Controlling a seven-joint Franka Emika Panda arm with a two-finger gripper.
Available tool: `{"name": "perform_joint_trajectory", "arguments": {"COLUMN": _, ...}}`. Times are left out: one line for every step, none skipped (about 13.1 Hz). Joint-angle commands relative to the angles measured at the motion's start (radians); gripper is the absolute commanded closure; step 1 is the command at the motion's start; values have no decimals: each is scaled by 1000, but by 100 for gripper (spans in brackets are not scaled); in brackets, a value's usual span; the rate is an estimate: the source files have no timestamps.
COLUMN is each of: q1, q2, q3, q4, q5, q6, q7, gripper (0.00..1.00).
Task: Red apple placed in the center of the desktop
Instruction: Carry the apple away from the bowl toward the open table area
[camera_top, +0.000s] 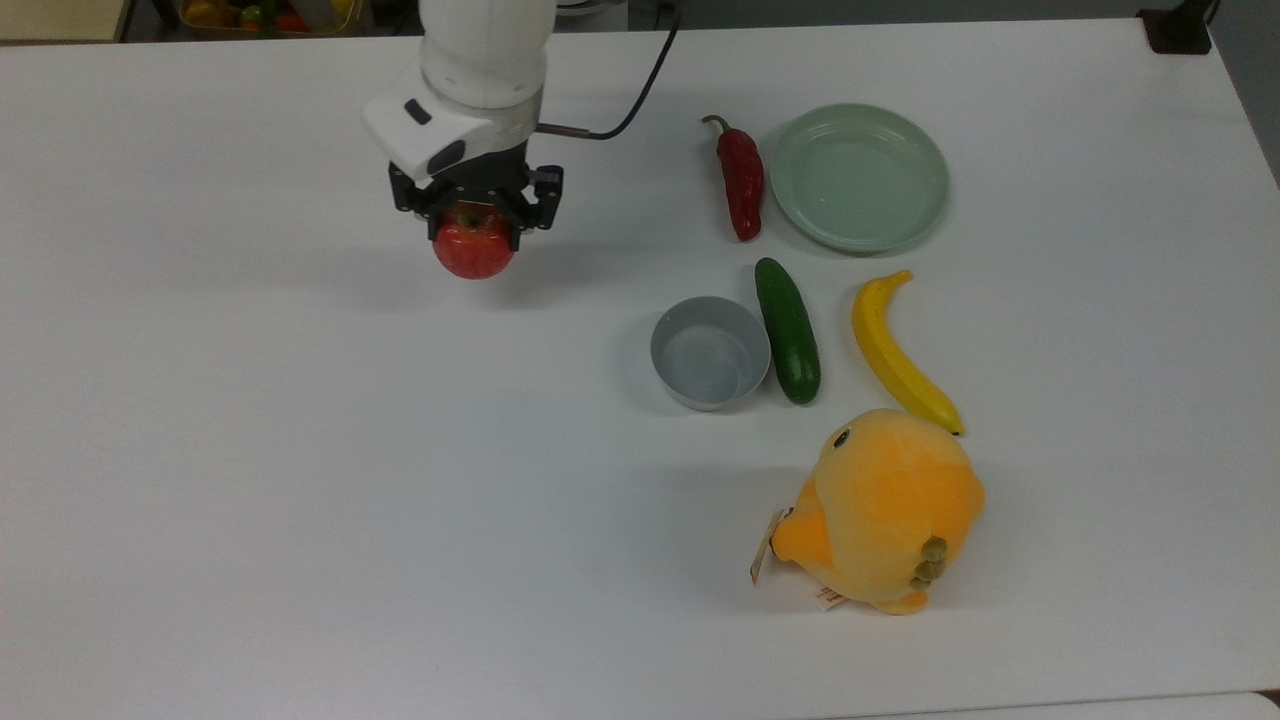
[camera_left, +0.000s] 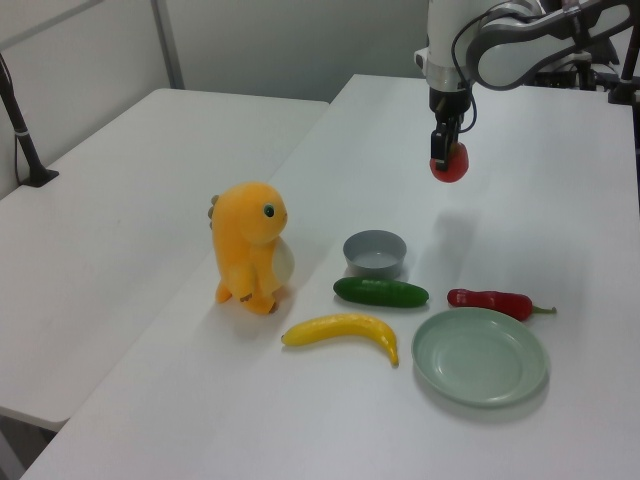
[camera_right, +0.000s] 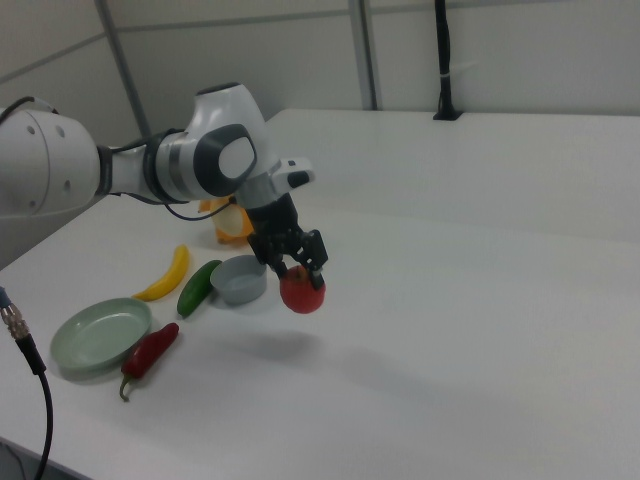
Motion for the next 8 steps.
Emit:
{"name": "perform_joint_trajectory", "arguments": {"q1": -22, "q2": 34, "q3": -11, "q4": -21, "q5": 0, "q6": 72, "q7": -19, "gripper": 80}}
{"name": "perform_joint_trajectory", "arguments": {"q1": -25, "q2": 53, "q3": -11, "q4": -18, "q5": 0, "q6": 92, "q7": -19, "gripper": 79}}
{"name": "perform_joint_trajectory", "arguments": {"q1": -29, "q2": 73, "q3": -11, "q4": -18, "q5": 0, "q6": 134, "q7": -10, "gripper": 79}}
{"name": "perform_joint_trajectory", "arguments": {"q1": -28, "q2": 96, "q3": -11, "q4": -17, "q5": 0, "q6": 167, "q7": -3, "gripper": 79}}
{"name": "perform_joint_trajectory", "arguments": {"q1": -28, "q2": 107, "q3": -11, "q4": -17, "q5": 0, "q6": 188, "q7": -2, "gripper": 79}}
{"name": "perform_joint_trajectory", "arguments": {"q1": -23, "q2": 128, "q3": -11, "q4": -12, "q5": 1, "q6": 198, "q7": 5, "gripper": 79}}
{"name": "perform_joint_trajectory", "arguments": {"q1": -19, "q2": 136, "q3": -11, "q4": -8, "q5": 3, "q6": 204, "q7": 33, "gripper": 79}}
{"name": "perform_joint_trajectory", "arguments": {"q1": -16, "q2": 137, "q3": -8, "q4": -6, "q5": 3, "q6": 207, "q7": 39, "gripper": 79}}
